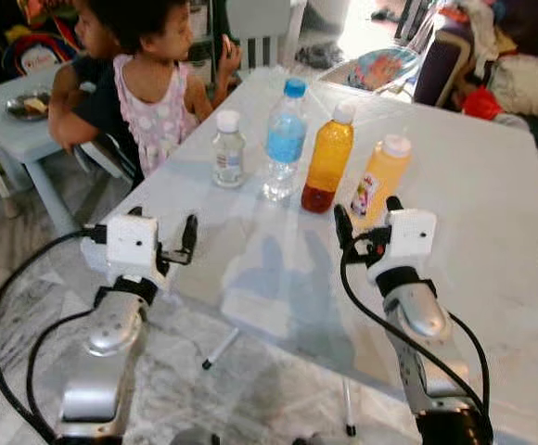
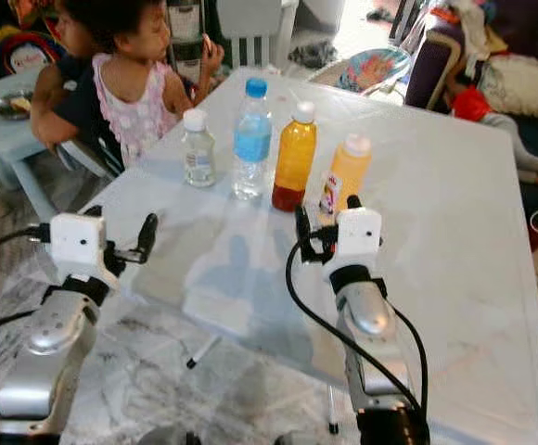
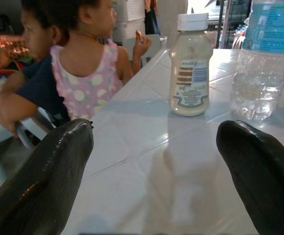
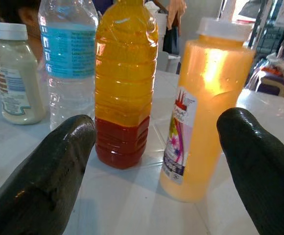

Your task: Restocking fridge

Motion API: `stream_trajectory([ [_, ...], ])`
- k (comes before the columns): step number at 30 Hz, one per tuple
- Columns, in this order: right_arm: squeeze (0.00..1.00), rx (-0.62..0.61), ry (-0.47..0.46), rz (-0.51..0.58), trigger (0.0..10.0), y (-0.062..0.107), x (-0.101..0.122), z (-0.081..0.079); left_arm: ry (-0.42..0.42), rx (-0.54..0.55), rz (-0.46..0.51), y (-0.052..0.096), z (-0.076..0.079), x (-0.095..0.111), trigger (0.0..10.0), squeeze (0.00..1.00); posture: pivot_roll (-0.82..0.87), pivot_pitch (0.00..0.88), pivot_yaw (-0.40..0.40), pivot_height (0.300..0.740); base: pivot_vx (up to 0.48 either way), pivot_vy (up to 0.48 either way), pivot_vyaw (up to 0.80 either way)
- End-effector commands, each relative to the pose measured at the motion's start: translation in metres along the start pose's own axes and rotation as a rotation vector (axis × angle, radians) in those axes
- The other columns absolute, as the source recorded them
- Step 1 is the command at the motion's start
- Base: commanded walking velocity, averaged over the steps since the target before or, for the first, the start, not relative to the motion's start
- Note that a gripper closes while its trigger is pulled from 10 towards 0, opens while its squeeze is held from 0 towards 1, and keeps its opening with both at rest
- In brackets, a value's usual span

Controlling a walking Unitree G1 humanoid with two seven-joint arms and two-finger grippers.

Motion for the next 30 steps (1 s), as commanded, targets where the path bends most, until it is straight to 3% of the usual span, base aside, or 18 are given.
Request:
stream_trajectory([
  [1, 0.00, -0.036, 0.041, 0.044, 10.0, -0.002, 0.011, 0.008, -0.007, -0.001, 0.024, 0.003, -0.003, 0.005, 10.0, 0.00, 0.06, 0.103, -0.048, 0.740, 0.000, 0.000, 0.00],
  [10, 0.00, -0.118, 0.108, 0.112, 10.0, -0.012, 0.028, 0.025, -0.032, -0.003, 0.041, 0.006, -0.003, 0.005, 10.0, 0.00, 0.06, 0.106, -0.047, 0.740, 0.000, 0.000, 0.00],
  [15, 0.00, -0.142, 0.121, 0.134, 10.0, -0.019, 0.035, 0.034, -0.037, 0.040, -0.014, 0.006, -0.004, 0.003, 10.0, 0.00, 0.07, 0.107, -0.043, 0.740, 0.000, 0.000, 0.00],
  [20, 0.00, -0.152, 0.128, 0.147, 10.0, -0.025, 0.041, 0.041, -0.047, -0.015, 0.010, 0.006, 0.000, 0.004, 10.0, 0.00, 0.07, 0.109, -0.038, 0.740, 0.000, 0.000, 0.00],
  [30, 0.00, -0.103, 0.138, 0.146, 10.0, -0.035, 0.042, 0.037, -0.066, -0.010, 0.014, 0.005, 0.001, 0.005, 10.0, 0.00, 0.08, 0.112, -0.036, 0.740, 0.000, 0.000, 0.00],
])
Point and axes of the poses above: a point about 5 cm out from each wrist's last joint towards the gripper, its own y axis pointing back from the gripper into the wrist, its own x axis along the axis of the wrist's last joint, z = x × y, the point moved 3 cm from there along -y, pointing out of the wrist towards the gripper, and after that the axes turned 13 degrees about -y, right-handed, at the moved point
